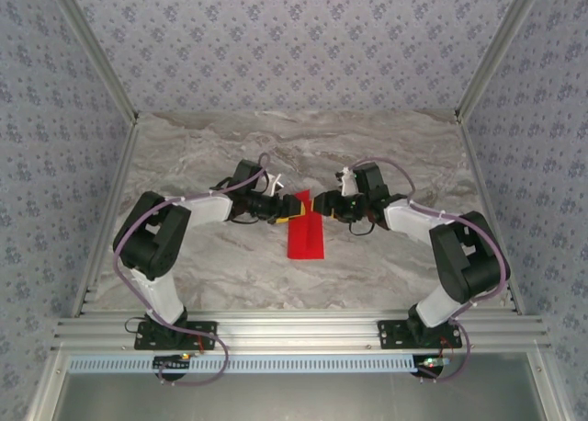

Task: Fold a paper plane with a square sheet of paper (fold left side to right side)
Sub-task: First fold in half a square sheet of paper at the center of the table.

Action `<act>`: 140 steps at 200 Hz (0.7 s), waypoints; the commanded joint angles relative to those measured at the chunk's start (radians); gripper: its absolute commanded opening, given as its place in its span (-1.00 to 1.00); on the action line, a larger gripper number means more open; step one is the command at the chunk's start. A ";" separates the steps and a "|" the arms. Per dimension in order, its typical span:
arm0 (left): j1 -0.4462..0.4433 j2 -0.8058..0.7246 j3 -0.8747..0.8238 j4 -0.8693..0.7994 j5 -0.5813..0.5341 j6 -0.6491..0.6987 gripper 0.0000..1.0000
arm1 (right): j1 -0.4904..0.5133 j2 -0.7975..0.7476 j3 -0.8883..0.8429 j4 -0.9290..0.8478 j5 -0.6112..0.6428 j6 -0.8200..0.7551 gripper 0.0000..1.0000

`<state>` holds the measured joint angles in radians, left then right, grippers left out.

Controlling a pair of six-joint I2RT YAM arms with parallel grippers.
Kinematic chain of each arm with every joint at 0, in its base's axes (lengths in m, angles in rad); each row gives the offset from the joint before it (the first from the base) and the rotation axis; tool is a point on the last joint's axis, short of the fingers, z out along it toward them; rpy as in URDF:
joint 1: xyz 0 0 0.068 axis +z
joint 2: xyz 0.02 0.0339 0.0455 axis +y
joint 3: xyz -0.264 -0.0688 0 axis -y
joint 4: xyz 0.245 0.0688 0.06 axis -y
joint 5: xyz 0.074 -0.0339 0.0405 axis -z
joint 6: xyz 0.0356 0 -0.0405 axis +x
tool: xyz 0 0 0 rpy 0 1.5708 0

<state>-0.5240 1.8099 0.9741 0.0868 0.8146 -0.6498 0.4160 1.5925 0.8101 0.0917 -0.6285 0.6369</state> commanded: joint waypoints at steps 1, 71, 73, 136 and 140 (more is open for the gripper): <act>-0.006 0.021 0.031 0.015 -0.001 -0.001 0.12 | 0.025 0.023 -0.006 0.100 -0.048 0.073 0.01; -0.005 0.019 0.026 0.009 -0.014 0.000 -0.21 | 0.055 0.100 0.010 0.100 -0.031 0.120 -0.35; -0.006 0.019 0.027 0.008 -0.015 0.000 -0.21 | 0.055 0.101 0.011 0.100 -0.031 0.118 -0.38; -0.006 -0.063 0.024 -0.112 -0.110 0.059 0.08 | 0.046 0.124 0.110 -0.181 0.109 -0.067 -1.00; -0.005 -0.070 0.023 -0.131 -0.124 0.066 0.11 | 0.046 0.127 0.116 -0.196 0.118 -0.078 -1.00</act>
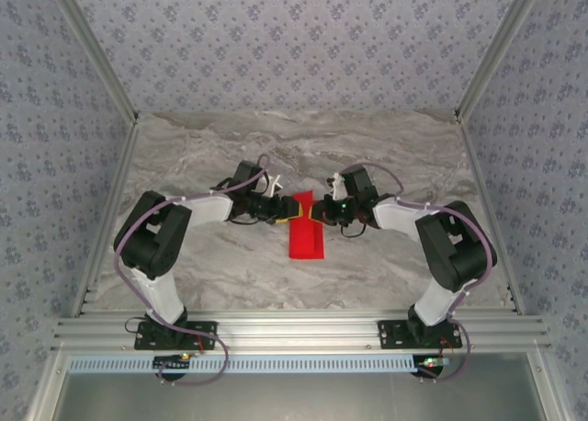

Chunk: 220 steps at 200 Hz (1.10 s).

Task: Fold a paper plane with a square sheet of paper (fold left side to right side)
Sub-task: First fold in half a square sheet of paper at the center of the table, then hold the square sheet of paper at the center of the table.

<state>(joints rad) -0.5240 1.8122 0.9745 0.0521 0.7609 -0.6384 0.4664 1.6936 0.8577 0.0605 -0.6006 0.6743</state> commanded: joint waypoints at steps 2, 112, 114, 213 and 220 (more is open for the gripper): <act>-0.005 -0.076 0.023 -0.106 -0.076 0.060 0.13 | -0.005 0.028 0.073 -0.171 0.094 -0.119 -1.00; -0.085 0.047 0.130 -0.252 -0.239 0.078 0.32 | -0.001 0.102 0.114 -0.253 0.193 -0.167 -0.92; -0.087 0.050 0.133 -0.251 -0.240 0.076 0.32 | -0.001 0.103 0.115 -0.252 0.193 -0.167 -0.92; -0.119 0.139 0.214 -0.368 -0.370 0.067 -0.09 | -0.007 -0.007 0.082 -0.262 0.273 -0.184 -0.32; -0.119 0.141 0.217 -0.371 -0.372 0.068 -0.09 | -0.008 -0.029 0.076 -0.277 0.299 -0.190 -0.27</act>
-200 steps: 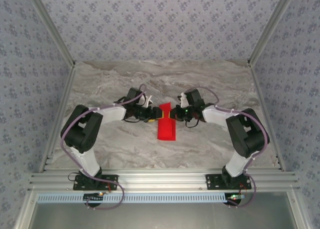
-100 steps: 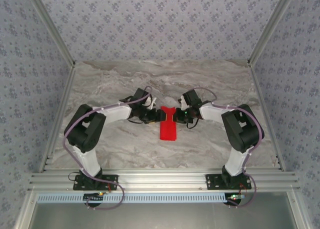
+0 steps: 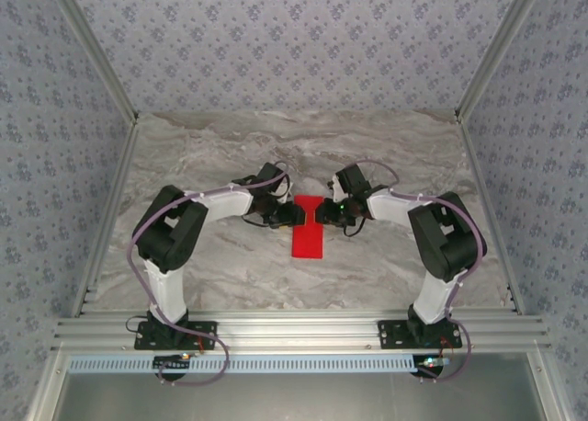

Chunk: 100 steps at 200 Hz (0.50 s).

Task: Fold a paper plane with a square sheet of paper (fold left side to right side)
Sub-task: Hold the square sheet of paper at the center of the table.

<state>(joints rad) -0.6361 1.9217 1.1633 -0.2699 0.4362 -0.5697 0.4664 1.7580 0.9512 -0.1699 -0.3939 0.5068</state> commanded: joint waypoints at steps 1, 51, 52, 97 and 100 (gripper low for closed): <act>-0.008 0.031 0.029 -0.050 -0.047 0.000 -0.09 | -0.009 -0.097 -0.017 -0.049 0.096 -0.024 -0.26; -0.022 0.057 0.062 -0.091 -0.067 0.020 -0.06 | -0.036 -0.256 -0.084 -0.092 0.233 -0.035 -0.03; -0.023 0.057 0.062 -0.092 -0.067 0.020 -0.06 | -0.036 -0.258 -0.086 -0.092 0.233 -0.035 -0.03; -0.028 0.068 0.077 -0.113 -0.082 0.031 -0.06 | -0.068 -0.333 -0.124 -0.113 0.251 -0.040 0.05; -0.028 0.069 0.079 -0.117 -0.084 0.035 -0.06 | -0.070 -0.335 -0.124 -0.113 0.251 -0.040 0.05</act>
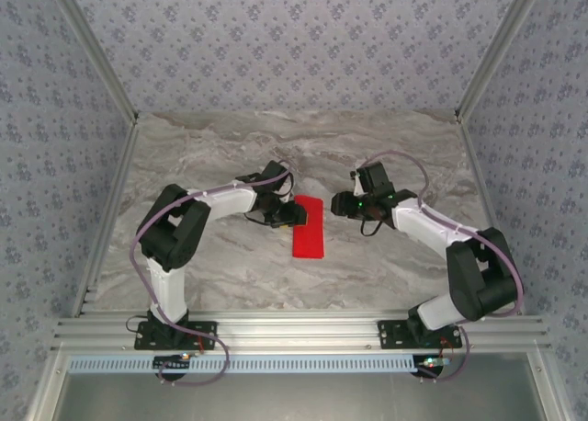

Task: Fold a paper plane with a square sheet of paper (fold left side to right side)
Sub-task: Hold the square sheet of paper at the center of the table.

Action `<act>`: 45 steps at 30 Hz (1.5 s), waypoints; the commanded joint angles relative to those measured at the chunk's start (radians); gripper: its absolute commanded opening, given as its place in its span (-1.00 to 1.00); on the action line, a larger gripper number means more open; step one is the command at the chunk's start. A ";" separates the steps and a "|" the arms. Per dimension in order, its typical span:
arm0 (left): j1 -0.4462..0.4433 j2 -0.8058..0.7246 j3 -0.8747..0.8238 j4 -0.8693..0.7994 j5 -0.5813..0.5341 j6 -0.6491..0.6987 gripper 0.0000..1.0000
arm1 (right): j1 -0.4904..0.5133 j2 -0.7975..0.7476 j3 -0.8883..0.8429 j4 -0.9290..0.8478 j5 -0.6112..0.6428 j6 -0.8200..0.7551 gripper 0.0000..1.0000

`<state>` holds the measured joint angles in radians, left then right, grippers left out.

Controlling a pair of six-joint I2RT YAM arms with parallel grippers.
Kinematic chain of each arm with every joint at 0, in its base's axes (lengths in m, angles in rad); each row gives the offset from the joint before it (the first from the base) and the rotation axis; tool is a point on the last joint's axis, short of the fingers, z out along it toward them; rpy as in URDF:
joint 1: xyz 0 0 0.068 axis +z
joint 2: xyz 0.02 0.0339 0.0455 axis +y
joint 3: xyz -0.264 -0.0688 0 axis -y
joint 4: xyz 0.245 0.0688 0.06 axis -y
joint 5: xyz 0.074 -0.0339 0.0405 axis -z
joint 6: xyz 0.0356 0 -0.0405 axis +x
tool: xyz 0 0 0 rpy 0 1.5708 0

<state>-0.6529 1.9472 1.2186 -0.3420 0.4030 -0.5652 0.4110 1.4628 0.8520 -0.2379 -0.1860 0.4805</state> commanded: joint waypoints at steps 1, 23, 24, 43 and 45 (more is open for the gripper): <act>-0.011 0.044 0.025 -0.046 -0.051 0.031 -0.06 | -0.015 -0.039 -0.026 -0.045 0.043 -0.013 0.05; -0.027 0.070 0.075 -0.118 -0.115 0.061 -0.03 | -0.027 -0.063 -0.050 -0.048 0.021 -0.016 0.10; -0.027 0.072 0.074 -0.115 -0.118 0.057 -0.03 | -0.026 -0.063 -0.051 -0.046 0.019 -0.014 0.10; -0.025 0.059 0.061 -0.114 -0.144 0.054 -0.11 | -0.025 -0.062 -0.060 -0.043 0.014 -0.013 0.10; -0.027 0.058 0.061 -0.118 -0.145 0.058 -0.11 | -0.026 -0.063 -0.060 -0.045 0.014 -0.014 0.11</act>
<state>-0.6765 1.9728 1.2819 -0.4316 0.3244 -0.5163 0.3882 1.4170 0.8024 -0.2661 -0.1646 0.4774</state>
